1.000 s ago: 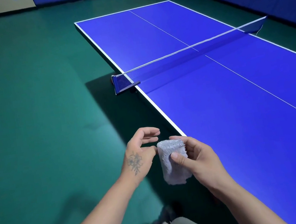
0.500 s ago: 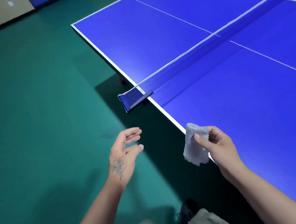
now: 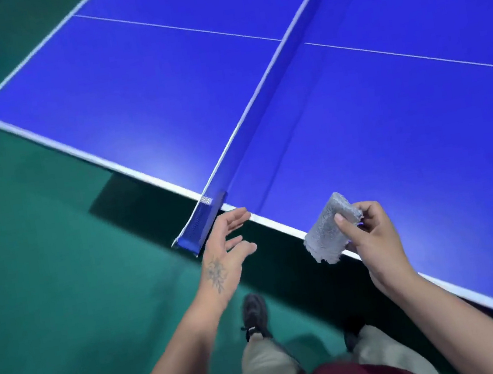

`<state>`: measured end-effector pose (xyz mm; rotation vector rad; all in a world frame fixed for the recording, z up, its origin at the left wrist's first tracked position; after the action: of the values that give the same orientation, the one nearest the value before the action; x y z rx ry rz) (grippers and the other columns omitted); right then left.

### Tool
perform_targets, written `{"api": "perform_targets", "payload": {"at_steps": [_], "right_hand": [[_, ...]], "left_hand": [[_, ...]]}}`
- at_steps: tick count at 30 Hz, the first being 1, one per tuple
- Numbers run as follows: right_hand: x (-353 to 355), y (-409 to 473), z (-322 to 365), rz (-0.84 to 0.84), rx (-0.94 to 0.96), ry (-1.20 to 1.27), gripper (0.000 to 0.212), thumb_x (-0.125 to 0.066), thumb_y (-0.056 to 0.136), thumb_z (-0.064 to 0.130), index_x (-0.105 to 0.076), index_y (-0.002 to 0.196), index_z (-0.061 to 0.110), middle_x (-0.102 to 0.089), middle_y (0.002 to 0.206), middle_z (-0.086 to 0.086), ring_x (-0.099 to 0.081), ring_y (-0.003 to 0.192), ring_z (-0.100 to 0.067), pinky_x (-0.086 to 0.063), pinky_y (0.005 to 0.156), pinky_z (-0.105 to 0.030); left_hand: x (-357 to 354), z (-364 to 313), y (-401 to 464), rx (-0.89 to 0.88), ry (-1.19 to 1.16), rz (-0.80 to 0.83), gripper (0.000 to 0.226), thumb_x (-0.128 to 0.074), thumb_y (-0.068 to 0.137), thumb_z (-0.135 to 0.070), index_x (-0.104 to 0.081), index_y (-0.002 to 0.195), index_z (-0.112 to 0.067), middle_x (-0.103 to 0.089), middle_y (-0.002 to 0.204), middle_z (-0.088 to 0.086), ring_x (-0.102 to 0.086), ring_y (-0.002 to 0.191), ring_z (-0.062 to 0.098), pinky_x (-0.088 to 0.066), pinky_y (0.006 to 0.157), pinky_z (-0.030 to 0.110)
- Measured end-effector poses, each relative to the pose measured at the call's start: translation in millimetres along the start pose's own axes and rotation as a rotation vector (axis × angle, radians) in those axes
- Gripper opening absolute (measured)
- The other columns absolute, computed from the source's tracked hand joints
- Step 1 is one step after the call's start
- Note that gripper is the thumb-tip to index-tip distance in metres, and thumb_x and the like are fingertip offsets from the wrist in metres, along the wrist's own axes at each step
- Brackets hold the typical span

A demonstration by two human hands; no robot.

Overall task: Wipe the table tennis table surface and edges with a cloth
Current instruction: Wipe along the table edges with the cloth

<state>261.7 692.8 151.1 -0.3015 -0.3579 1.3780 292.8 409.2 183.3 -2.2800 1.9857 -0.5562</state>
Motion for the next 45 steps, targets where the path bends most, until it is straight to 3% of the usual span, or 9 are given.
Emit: {"api": "perform_targets", "payload": {"at_steps": [4,13,20,24,27,32,35,40,45], "right_hand": [[-32,-14,-17,-0.226,-0.070,0.144,0.021,-0.077,0.097,0.021,-0.059,0.093,0.031,-0.064,0.100,0.005,-0.063,0.098,-0.020,-0.057,0.089,-0.054],[-101,-72,-47,-0.605,-0.245,0.480,0.014,-0.064,0.101,0.006,-0.051,0.107,0.007,-0.061,0.109,-0.006,-0.067,0.094,-0.017,-0.058,0.079,-0.035],[-153,-112,-90,-0.754,-0.273,0.512,0.017,-0.069,0.098,0.012,-0.052,0.103,0.009,-0.062,0.111,-0.007,-0.067,0.098,-0.021,-0.062,0.087,-0.038],[-197,-140,-120,-0.849,-0.284,0.564,0.022,-0.072,0.093,0.016,-0.050,0.095,0.015,-0.060,0.099,-0.002,-0.064,0.091,-0.020,-0.060,0.097,-0.053],[-232,-166,-137,-0.945,-0.293,0.676,0.024,-0.074,0.085,0.023,-0.052,0.091,0.017,-0.059,0.094,-0.001,-0.061,0.087,-0.019,-0.057,0.100,-0.059],[-286,-192,-152,-1.043,-0.331,0.817,0.045,-0.072,0.070,0.037,-0.054,0.097,0.005,-0.060,0.090,0.000,-0.061,0.083,-0.020,-0.055,0.099,-0.064],[-314,-186,-160,-1.057,-0.320,0.842,0.040,-0.070,0.067,0.041,-0.051,0.086,0.012,-0.057,0.084,0.000,-0.059,0.080,-0.024,-0.060,0.095,-0.057],[-347,-166,-149,-1.053,-0.356,0.904,0.046,-0.070,0.066,0.047,-0.054,0.093,0.014,-0.064,0.096,0.000,-0.070,0.092,-0.028,-0.058,0.100,-0.057],[-352,-124,-165,-1.075,-0.426,0.915,0.049,-0.067,0.069,0.055,-0.052,0.097,0.018,-0.068,0.109,-0.011,-0.071,0.102,-0.032,-0.058,0.099,-0.056]], "left_hand": [[21,1,60,0.008,0.062,0.229,0.065,-0.064,0.070,-0.013,-0.065,0.133,-0.030,-0.070,0.136,-0.014,-0.058,0.135,0.005,-0.047,0.114,0.039],[28,-20,138,-0.019,0.242,0.582,0.063,-0.063,0.070,-0.012,-0.066,0.130,-0.034,-0.072,0.131,-0.017,-0.060,0.133,0.004,-0.050,0.111,0.042],[10,-9,132,-0.111,0.436,0.854,0.061,-0.063,0.071,-0.018,-0.064,0.127,-0.043,-0.069,0.135,-0.018,-0.061,0.124,-0.003,-0.051,0.108,0.042],[19,10,115,-0.166,0.575,1.010,0.061,-0.067,0.073,-0.024,-0.062,0.129,-0.048,-0.063,0.140,-0.021,-0.058,0.128,0.000,-0.053,0.107,0.042],[31,17,95,-0.213,0.654,1.117,0.059,-0.072,0.084,-0.012,-0.061,0.132,-0.045,-0.060,0.140,-0.019,-0.064,0.122,0.007,-0.052,0.097,0.029],[61,8,74,-0.321,0.764,1.245,0.064,-0.065,0.088,0.004,-0.060,0.140,-0.034,-0.054,0.131,-0.033,-0.060,0.132,0.014,-0.046,0.110,0.030],[69,7,86,-0.392,0.846,1.280,0.066,-0.062,0.082,-0.008,-0.058,0.138,-0.043,-0.057,0.144,-0.022,-0.063,0.122,0.003,-0.051,0.107,0.030],[60,-3,115,-0.467,0.919,1.315,0.067,-0.063,0.072,-0.026,-0.058,0.134,-0.052,-0.056,0.148,-0.021,-0.053,0.133,-0.001,-0.048,0.110,0.033],[18,5,155,-0.637,1.060,1.383,0.064,-0.055,0.088,-0.006,-0.055,0.143,-0.039,-0.054,0.149,-0.017,-0.051,0.132,-0.002,-0.043,0.118,0.039]]}}
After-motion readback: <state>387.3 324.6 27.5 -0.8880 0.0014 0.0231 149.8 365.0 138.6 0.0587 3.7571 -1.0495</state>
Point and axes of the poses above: each hand's wrist, its own y-axis towards the middle knuckle, its own x-axis out of the back of the hand, z = x × y, the point moved 7 cm from there along y, towards the middle knuckle
